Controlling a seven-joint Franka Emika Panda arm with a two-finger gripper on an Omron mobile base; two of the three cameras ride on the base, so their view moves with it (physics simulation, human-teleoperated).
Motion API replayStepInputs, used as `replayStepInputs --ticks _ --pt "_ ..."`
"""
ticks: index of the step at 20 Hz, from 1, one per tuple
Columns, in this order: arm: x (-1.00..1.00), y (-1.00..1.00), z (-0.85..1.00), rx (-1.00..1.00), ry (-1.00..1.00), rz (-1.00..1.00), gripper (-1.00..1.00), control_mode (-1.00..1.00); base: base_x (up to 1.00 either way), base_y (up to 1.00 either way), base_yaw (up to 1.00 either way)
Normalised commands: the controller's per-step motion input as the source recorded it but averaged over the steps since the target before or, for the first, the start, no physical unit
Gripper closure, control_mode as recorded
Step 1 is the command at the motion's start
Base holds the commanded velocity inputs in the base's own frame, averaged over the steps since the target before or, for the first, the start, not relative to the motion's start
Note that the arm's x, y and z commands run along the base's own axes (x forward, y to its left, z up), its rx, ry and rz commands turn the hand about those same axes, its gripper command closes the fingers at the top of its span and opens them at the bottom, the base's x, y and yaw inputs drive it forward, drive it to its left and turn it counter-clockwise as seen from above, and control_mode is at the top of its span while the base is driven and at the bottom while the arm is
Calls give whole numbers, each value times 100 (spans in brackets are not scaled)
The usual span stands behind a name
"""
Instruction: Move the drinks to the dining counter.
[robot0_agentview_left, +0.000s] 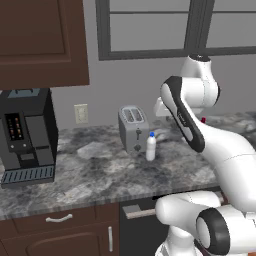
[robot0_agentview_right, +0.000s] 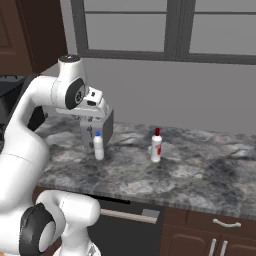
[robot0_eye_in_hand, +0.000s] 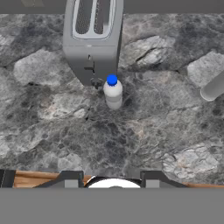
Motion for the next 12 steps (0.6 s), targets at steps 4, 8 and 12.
replayStepInputs --ticks 4,8,12 --pt "-19 1 0 0 -2 0 -100 -100 0 0 0" --pt "-51 0 0 0 0 0 -100 -100 0 0 0" --pt "-48 0 0 0 0 0 -100 -100 0 0 0"
